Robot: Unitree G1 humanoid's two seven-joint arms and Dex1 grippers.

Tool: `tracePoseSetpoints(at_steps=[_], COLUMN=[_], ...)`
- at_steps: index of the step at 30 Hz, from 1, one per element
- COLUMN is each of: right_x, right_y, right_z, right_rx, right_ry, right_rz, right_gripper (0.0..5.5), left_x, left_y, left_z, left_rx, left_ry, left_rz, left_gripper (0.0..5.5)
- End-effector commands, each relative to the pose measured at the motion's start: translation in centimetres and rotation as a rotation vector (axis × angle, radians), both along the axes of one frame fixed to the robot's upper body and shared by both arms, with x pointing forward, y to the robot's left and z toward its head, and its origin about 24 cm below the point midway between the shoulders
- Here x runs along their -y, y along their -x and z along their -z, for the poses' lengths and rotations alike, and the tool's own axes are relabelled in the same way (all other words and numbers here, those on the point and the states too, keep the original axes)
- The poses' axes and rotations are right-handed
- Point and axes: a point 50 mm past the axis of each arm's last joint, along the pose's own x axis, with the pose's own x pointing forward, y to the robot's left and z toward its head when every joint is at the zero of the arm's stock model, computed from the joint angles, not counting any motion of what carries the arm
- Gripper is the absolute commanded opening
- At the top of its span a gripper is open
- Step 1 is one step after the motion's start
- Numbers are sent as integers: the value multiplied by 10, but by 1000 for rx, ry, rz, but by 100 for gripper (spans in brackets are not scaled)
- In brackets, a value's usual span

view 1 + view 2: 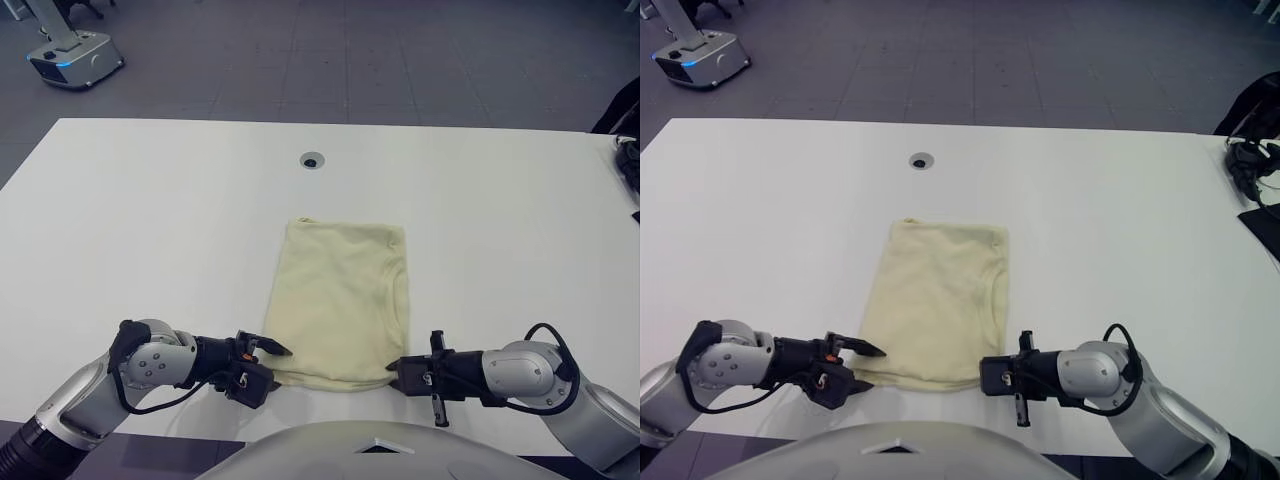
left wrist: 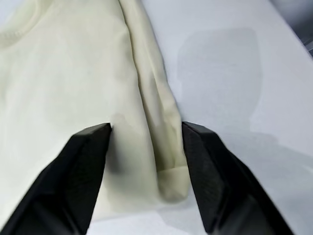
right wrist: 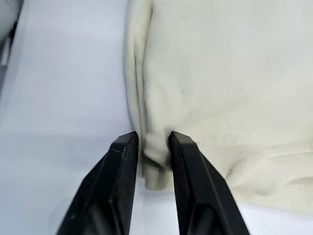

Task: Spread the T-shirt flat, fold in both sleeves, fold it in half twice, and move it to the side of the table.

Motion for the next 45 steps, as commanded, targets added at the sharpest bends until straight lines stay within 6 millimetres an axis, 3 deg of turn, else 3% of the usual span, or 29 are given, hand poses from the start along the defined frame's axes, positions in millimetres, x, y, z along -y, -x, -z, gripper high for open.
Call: tracePoseSetpoints(at_steps=[1, 12, 16, 20, 26, 30, 35, 40, 45], right_x=[8, 8, 9, 6, 42, 49, 53, 63, 61], right_y=[0, -3, -3, 3, 11, 26, 25, 8, -29], right_z=[10, 9, 2, -23, -52, -70, -85, -88, -80], right_rx=[-21, -11, -21, -37, -81, -131, -165, -162, -232], right_ry=[61, 53, 16, -109, -55, -91, -95, -102, -161], right_rz=[59, 69, 54, -29, -54, -96, -141, -49, 16], right_gripper=[30, 13, 12, 12, 11, 11, 11, 10, 10], left_x=[-6, -8, -3, -6, -13, -13, -17, -24, -22], left_y=[-2, -3, -3, -5, 4, 21, 42, 21, -6], left_z=[4, 3, -5, -19, -44, -60, -76, -67, -47], left_rx=[-3, -8, -150, -236, -349, -458, -553, -543, -560], left_ry=[-53, -40, 127, 219, 302, 366, 393, 389, 423], left_rz=[2, -4, -64, -100, -67, -15, 0, -152, -288], left_gripper=[180, 4, 4, 3, 3, 3, 2, 2, 2])
